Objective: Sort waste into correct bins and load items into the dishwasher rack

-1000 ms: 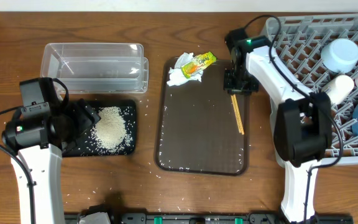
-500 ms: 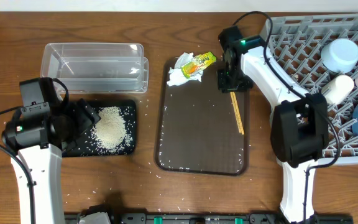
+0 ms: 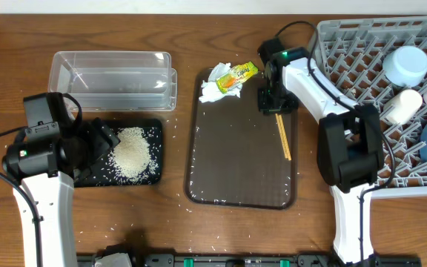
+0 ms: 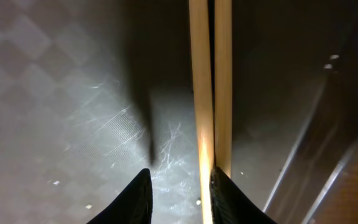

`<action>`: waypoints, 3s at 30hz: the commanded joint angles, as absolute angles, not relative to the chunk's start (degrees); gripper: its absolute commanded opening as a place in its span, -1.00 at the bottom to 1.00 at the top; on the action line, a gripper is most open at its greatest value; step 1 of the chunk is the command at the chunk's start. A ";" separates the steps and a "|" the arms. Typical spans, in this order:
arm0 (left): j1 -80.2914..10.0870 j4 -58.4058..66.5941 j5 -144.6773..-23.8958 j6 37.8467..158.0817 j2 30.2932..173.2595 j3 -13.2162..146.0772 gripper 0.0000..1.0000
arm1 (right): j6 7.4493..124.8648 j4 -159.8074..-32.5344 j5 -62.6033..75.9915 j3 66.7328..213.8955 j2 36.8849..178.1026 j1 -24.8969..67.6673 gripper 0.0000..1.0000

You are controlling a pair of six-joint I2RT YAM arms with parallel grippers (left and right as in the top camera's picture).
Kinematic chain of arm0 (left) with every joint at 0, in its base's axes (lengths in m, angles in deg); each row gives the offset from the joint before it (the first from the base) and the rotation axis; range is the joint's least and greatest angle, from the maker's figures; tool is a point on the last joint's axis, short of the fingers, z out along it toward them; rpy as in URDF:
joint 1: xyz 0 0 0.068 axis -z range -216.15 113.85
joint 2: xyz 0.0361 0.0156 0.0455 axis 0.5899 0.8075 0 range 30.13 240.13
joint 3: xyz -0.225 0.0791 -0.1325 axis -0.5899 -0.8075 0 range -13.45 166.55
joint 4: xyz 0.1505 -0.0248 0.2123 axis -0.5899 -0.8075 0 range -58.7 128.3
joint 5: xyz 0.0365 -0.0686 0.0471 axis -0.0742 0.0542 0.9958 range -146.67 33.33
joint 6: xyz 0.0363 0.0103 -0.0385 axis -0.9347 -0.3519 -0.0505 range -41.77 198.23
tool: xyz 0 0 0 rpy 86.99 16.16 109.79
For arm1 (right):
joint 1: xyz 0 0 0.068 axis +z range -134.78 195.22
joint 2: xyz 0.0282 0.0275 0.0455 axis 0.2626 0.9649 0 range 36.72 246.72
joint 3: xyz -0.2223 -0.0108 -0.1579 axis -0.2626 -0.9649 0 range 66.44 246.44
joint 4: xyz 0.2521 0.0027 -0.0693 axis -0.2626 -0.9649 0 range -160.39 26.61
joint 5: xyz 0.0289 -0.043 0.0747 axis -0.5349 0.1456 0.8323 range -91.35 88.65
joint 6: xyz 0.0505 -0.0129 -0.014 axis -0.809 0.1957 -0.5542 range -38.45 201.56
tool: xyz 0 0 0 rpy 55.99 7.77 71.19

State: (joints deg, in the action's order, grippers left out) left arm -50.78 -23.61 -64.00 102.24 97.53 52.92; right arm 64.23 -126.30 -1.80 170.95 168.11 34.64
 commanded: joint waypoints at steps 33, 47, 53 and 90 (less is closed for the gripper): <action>-51.13 -23.83 -63.92 102.13 97.55 53.64 0.76 | 77.68 -137.56 -1.45 188.80 155.83 18.75 -0.98; -51.13 -23.83 -63.92 102.11 97.55 53.64 0.76 | 80.98 -133.71 -3.07 185.92 158.63 14.01 -0.97; -51.13 -23.83 -63.92 102.13 97.55 53.64 0.76 | 80.98 -133.47 -4.70 185.53 158.63 14.07 -0.94; -51.13 -23.83 -63.92 102.11 97.55 53.64 0.76 | 70.44 -130.67 4.87 173.94 158.63 29.51 -0.20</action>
